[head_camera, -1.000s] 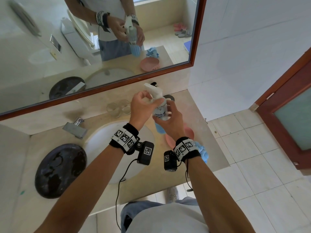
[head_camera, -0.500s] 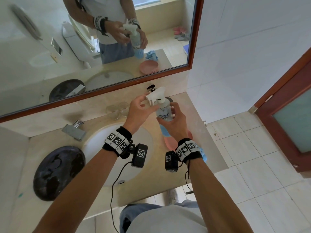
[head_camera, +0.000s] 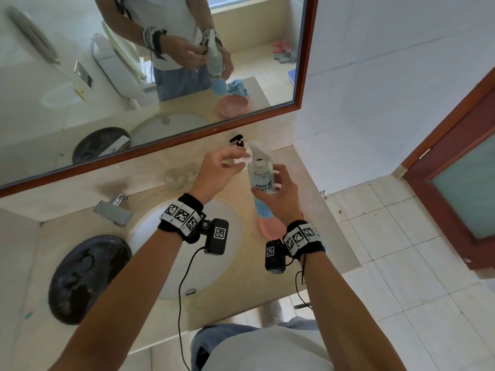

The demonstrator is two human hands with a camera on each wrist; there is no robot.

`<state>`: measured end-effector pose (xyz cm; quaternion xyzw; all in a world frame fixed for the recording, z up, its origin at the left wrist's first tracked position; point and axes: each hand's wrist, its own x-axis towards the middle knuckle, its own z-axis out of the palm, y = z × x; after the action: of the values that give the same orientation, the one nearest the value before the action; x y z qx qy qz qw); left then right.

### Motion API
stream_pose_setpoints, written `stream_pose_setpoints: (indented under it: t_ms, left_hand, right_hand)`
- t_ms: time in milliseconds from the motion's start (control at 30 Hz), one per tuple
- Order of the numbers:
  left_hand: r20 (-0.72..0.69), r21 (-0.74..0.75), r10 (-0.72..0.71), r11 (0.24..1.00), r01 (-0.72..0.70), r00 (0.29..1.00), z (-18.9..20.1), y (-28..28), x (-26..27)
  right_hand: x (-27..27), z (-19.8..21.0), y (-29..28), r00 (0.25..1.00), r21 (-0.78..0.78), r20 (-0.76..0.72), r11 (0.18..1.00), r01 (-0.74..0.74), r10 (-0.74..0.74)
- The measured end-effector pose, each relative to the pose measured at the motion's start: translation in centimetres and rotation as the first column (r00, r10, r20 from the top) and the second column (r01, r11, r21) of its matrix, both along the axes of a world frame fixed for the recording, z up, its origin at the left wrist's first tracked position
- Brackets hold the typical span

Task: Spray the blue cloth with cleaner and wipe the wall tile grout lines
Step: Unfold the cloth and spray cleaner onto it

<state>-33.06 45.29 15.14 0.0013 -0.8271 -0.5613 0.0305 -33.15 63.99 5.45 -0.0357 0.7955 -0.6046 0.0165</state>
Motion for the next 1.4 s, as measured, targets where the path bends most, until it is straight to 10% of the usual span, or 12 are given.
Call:
stream_pose_setpoints:
  t_ms: [200, 533, 900, 1400]
  left_hand:
    - [0.189, 0.003, -0.095, 0.995, 0.096, 0.977, -0.4, 1.3, -0.9]
    - [0.074, -0.015, 0.329, 0.944, -0.329, 0.942, -1.9, 3.5, -1.0]
    - [-0.035, 0.155, 0.430, 0.894, -0.420, 0.902, 0.1, 2.0, -1.4]
    - [-0.118, 0.196, 0.504, 0.857, -0.477, 0.856, 0.1, 1.8, -1.4]
  right_hand:
    - [0.0, -0.2, 0.2, 0.997, 0.021, -0.007, 0.996, -0.082, 0.082]
    - [-0.2, -1.1, 2.2, 0.995, 0.206, -0.032, 0.975, -0.082, 0.090]
    - [0.1, -4.3, 8.0, 0.984, 0.600, 0.159, 0.784, -0.161, 0.080]
    - [1.7, -6.1, 10.6, 0.977, 0.729, 0.211, 0.663, -0.170, 0.018]
